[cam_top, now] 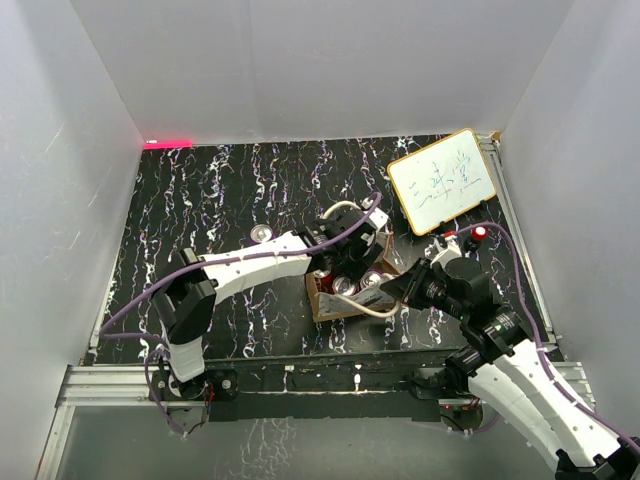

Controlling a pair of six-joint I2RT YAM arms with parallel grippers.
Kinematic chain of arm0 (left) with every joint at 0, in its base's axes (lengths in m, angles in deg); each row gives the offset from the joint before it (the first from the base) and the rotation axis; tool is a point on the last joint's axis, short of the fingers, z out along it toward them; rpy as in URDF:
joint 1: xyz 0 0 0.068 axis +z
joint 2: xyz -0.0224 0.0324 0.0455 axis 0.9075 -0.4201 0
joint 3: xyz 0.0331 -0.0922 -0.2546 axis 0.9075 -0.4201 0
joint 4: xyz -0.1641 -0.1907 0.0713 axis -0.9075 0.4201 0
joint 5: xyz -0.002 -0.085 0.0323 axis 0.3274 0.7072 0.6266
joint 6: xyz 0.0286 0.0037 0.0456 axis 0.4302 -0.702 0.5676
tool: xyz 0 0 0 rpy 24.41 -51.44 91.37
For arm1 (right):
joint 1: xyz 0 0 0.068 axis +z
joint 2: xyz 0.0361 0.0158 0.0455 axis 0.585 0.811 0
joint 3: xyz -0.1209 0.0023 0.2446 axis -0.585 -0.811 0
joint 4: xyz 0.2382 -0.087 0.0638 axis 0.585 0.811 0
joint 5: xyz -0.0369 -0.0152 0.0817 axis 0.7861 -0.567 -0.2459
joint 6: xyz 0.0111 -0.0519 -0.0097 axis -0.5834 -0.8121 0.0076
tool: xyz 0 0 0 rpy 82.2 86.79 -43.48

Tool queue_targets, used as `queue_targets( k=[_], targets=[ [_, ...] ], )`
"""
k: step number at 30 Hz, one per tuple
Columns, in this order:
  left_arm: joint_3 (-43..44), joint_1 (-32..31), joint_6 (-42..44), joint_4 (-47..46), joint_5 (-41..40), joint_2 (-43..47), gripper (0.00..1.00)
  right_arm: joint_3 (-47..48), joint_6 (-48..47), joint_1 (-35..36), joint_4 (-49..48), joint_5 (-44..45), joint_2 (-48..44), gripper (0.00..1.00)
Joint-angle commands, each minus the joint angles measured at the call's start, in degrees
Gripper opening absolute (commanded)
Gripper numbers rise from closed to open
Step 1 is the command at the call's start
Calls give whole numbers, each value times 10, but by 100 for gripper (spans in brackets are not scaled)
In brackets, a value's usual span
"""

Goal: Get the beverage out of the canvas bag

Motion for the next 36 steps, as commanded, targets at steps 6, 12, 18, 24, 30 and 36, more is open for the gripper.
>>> queue_targets(
  k=[6,12,18,24,30,36],
  targets=[
    [67,0,-44,88,38,39,86,5,1,-1,-26,9,4,8],
    [65,-3,-53,98,41,43,93,5,2,-1,-26,9,2,8],
    [70,-34,-48,99,39,59,92,4,1,-1,-26,7,3,8],
    [59,-56,6,85,47,87,85,8,-10,-1,-26,9,7,8],
    [62,-56,118,84,67,101,80,11,-17,-1,-26,8,13,8],
    [82,-52,231,86,74,58,69,12,-18,-1,-29,7,16,8]
  ],
)
